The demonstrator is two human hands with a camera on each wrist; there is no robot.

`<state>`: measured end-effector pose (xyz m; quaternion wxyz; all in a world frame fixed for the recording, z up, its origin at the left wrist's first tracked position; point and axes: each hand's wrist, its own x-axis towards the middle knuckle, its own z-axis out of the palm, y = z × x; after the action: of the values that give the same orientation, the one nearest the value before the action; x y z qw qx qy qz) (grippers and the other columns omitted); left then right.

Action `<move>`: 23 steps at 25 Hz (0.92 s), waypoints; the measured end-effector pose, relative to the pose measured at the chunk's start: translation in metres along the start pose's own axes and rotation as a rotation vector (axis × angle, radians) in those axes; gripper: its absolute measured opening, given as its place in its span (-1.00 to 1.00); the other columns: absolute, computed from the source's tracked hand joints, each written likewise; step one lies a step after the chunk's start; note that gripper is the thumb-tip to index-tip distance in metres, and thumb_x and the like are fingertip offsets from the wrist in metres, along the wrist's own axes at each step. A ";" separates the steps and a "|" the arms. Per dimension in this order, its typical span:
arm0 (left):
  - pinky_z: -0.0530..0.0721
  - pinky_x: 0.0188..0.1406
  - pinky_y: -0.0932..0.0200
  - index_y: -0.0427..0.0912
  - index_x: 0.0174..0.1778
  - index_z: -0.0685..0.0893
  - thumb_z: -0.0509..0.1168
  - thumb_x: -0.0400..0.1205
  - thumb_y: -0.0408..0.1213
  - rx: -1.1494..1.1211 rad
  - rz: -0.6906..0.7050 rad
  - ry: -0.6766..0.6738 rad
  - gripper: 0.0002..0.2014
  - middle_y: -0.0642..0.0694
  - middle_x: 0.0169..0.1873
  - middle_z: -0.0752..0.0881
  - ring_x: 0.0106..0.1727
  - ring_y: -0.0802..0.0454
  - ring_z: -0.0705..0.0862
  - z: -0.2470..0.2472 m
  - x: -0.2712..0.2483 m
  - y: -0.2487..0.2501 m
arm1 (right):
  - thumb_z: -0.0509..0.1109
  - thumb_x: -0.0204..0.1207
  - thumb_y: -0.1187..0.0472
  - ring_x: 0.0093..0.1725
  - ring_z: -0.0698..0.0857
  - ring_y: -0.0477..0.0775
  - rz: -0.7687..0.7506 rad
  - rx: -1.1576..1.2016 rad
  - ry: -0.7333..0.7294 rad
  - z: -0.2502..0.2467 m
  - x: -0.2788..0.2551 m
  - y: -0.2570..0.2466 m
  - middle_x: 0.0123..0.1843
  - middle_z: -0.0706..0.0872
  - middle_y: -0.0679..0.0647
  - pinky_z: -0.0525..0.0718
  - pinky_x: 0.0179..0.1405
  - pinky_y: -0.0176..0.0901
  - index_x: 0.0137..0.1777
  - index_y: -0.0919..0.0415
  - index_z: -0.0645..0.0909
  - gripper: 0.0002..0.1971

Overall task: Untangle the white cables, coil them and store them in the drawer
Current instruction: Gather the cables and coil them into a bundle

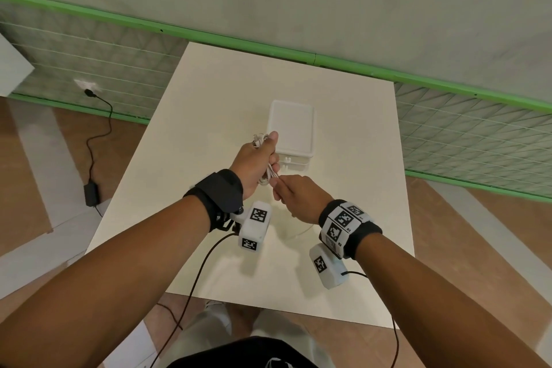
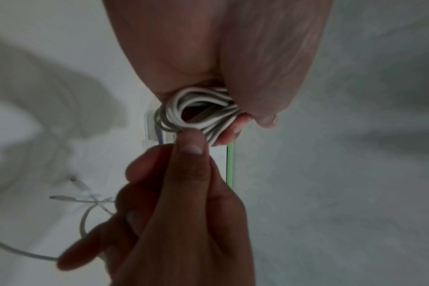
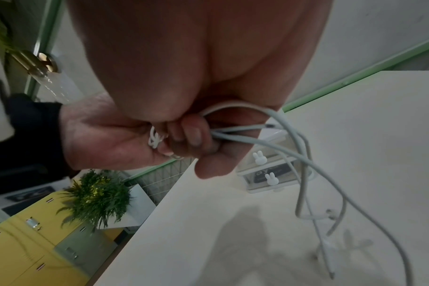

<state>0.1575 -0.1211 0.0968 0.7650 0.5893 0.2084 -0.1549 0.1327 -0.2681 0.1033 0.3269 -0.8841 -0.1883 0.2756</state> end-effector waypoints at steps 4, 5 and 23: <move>0.38 -0.55 0.19 -0.05 -0.37 0.39 0.35 0.63 0.15 -0.013 0.000 0.079 -0.56 0.03 -0.58 0.30 -0.59 0.06 0.28 0.008 -0.005 0.008 | 0.00 0.80 -0.06 -0.38 0.55 -0.04 -0.060 -0.042 -0.031 0.001 0.001 -0.005 -0.35 0.59 -0.05 0.53 -0.21 -0.10 -0.30 0.03 0.50 -0.54; 0.37 -0.58 0.20 -0.06 -0.36 0.40 0.36 0.63 0.14 -0.004 -0.001 0.101 -0.57 0.03 -0.59 0.30 -0.60 0.05 0.26 0.009 -0.005 0.009 | 0.00 0.81 -0.04 -0.35 0.57 -0.02 -0.080 -0.066 -0.047 0.002 0.002 -0.005 -0.34 0.58 -0.08 0.50 -0.19 -0.10 -0.27 0.02 0.50 -0.57; 0.11 -0.55 0.19 -0.10 -0.43 0.43 0.42 0.64 -0.01 0.393 -0.069 -0.288 -0.57 -0.07 -0.56 0.27 -0.56 0.03 0.15 -0.029 -0.012 -0.004 | 0.09 0.77 0.04 -0.12 0.68 0.11 -0.151 -0.396 -0.238 -0.022 0.005 0.009 -0.10 0.73 0.03 0.64 0.00 0.02 0.03 0.11 0.57 -0.74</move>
<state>0.1409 -0.0938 0.0931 0.6517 0.6912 0.0834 -0.3010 0.1510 -0.2829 0.1090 0.1423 -0.8756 -0.3417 0.3102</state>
